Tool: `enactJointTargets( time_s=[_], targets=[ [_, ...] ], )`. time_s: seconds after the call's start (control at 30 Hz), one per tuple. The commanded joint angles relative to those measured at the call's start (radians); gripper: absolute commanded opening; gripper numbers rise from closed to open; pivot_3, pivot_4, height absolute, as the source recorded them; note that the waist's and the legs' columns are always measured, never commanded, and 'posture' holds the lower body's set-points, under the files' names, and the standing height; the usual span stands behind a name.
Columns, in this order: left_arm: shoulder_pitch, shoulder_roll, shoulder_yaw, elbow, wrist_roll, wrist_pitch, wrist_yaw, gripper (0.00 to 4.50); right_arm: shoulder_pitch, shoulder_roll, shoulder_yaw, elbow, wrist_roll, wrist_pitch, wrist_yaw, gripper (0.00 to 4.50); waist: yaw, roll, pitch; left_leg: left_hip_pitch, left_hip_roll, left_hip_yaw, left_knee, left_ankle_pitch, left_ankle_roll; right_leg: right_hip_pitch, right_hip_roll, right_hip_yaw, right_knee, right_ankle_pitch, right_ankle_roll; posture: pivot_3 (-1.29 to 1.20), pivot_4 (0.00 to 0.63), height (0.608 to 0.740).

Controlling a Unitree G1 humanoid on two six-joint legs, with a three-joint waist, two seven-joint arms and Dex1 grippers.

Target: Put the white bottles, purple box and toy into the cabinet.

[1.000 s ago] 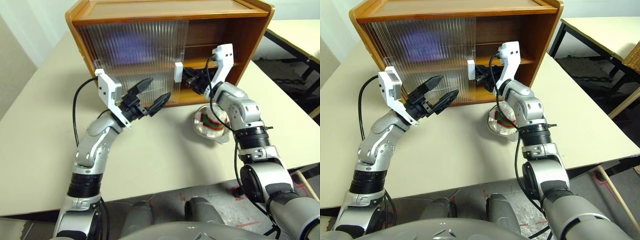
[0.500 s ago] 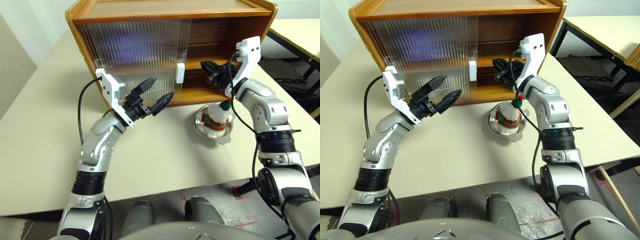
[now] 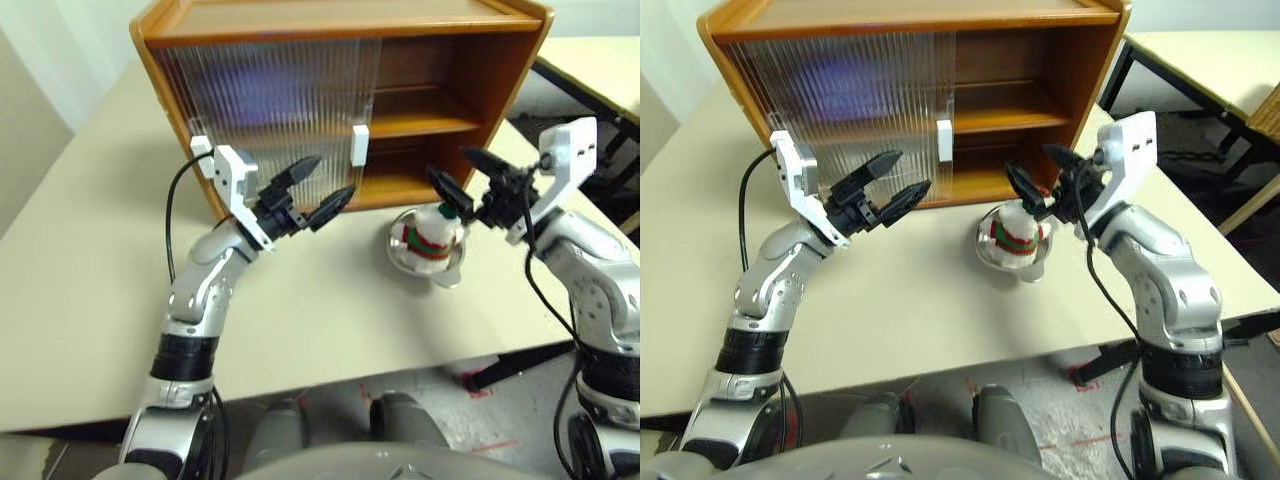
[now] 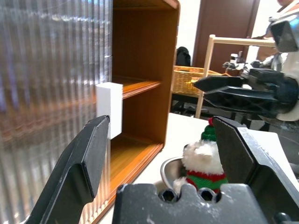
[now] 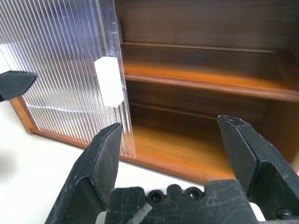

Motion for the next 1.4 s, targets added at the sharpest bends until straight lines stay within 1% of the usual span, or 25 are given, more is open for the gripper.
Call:
enactJointTargets(
  time_s=[0.03, 0.13, 0.27, 0.43, 0.6, 0.9, 1.23, 1.33, 1.4],
  targets=[
    [-0.014, 0.001, -0.009, 0.028, 0.008, 0.0, -0.015, 4.5, 0.085, 0.004, -0.025, -0.077, 0.04, 0.035, -0.023, 4.47, -0.003, 0.0, 0.0, 0.0, 0.0, 0.0, 0.0, 0.0, 0.0, 0.0, 0.0, 0.0, 0.0, -0.001, 0.002, -0.1, 0.0, 0.74],
    [-0.024, 0.001, -0.007, 0.038, 0.008, 0.0, -0.021, 4.5, 0.173, 0.034, -0.027, -0.107, 0.068, 0.043, -0.045, 4.47, -0.013, 0.0, 0.0, 0.001, 0.0, 0.001, 0.0, 0.0, 0.0, 0.001, 0.0, 0.001, 0.001, -0.001, 0.002, -0.11, 0.0, 0.74],
    [-0.026, 0.005, -0.005, 0.043, 0.008, 0.0, -0.027, 4.5, 0.237, 0.059, -0.02, -0.09, 0.066, 0.009, -0.05, 4.47, -0.025, 0.0, 0.0, 0.004, 0.0, 0.004, 0.0, 0.0, 0.0, 0.002, 0.0, 0.004, 0.001, -0.001, 0.003, -0.11, 0.0, 0.74],
    [-0.023, 0.014, 0.001, 0.033, 0.006, 0.006, -0.027, 4.5, 0.296, 0.068, -0.012, -0.053, 0.049, -0.035, -0.037, 4.47, -0.027, 0.0, 0.0, 0.007, 0.0, 0.008, 0.0, 0.0, 0.0, 0.003, 0.001, 0.008, 0.001, 0.0, 0.004, -0.1, 0.0, 0.74],
    [-0.023, 0.018, 0.004, 0.025, 0.006, 0.009, -0.018, 4.5, 0.32, 0.073, 0.028, 0.024, 0.018, -0.089, -0.018, 4.47, -0.027, -0.001, 0.0, 0.008, 0.0, 0.009, 0.0, 0.0, 0.0, 0.003, 0.001, 0.009, 0.001, 0.0, 0.005, -0.08, 0.0, 0.74],
    [-0.002, 0.041, 0.024, -0.007, 0.007, 0.011, 0.009, 4.5, 0.251, 0.093, 0.091, 0.156, -0.022, -0.157, 0.0, 4.47, -0.017, -0.001, 0.0, 0.008, 0.0, 0.009, 0.0, 0.0, 0.0, 0.003, 0.001, 0.009, 0.001, 0.001, 0.005, -0.02, 0.0, 0.74],
    [0.018, 0.045, 0.031, -0.044, 0.007, 0.019, 0.036, 4.5, 0.179, 0.109, 0.123, 0.238, -0.034, -0.181, 0.007, 4.47, 0.003, -0.001, 0.0, 0.008, 0.0, 0.009, 0.0, 0.0, 0.0, 0.003, 0.001, 0.01, 0.001, 0.001, 0.005, 0.01, 0.0, 0.74],
    [0.019, 0.046, 0.034, -0.048, 0.006, 0.018, 0.042, 4.5, 0.164, 0.115, 0.12, 0.249, -0.025, -0.176, 0.013, 3.88, 0.01, -0.001, 0.0, 0.008, 0.0, 0.009, 0.0, 0.0, 0.0, 0.003, 0.001, 0.01, 0.001, 0.001, 0.005, 0.01, 0.0, 0.74],
    [0.02, 0.046, 0.034, -0.049, 0.006, 0.019, 0.043, 4.5, 0.164, 0.111, 0.116, 0.248, -0.024, -0.175, 0.02, 3.16, 0.011, -0.001, -0.001, 0.008, 0.0, 0.009, 0.0, 0.0, 0.0, 0.003, 0.001, 0.01, 0.001, 0.001, 0.005, 0.01, 0.0, 0.74]
  ],
)
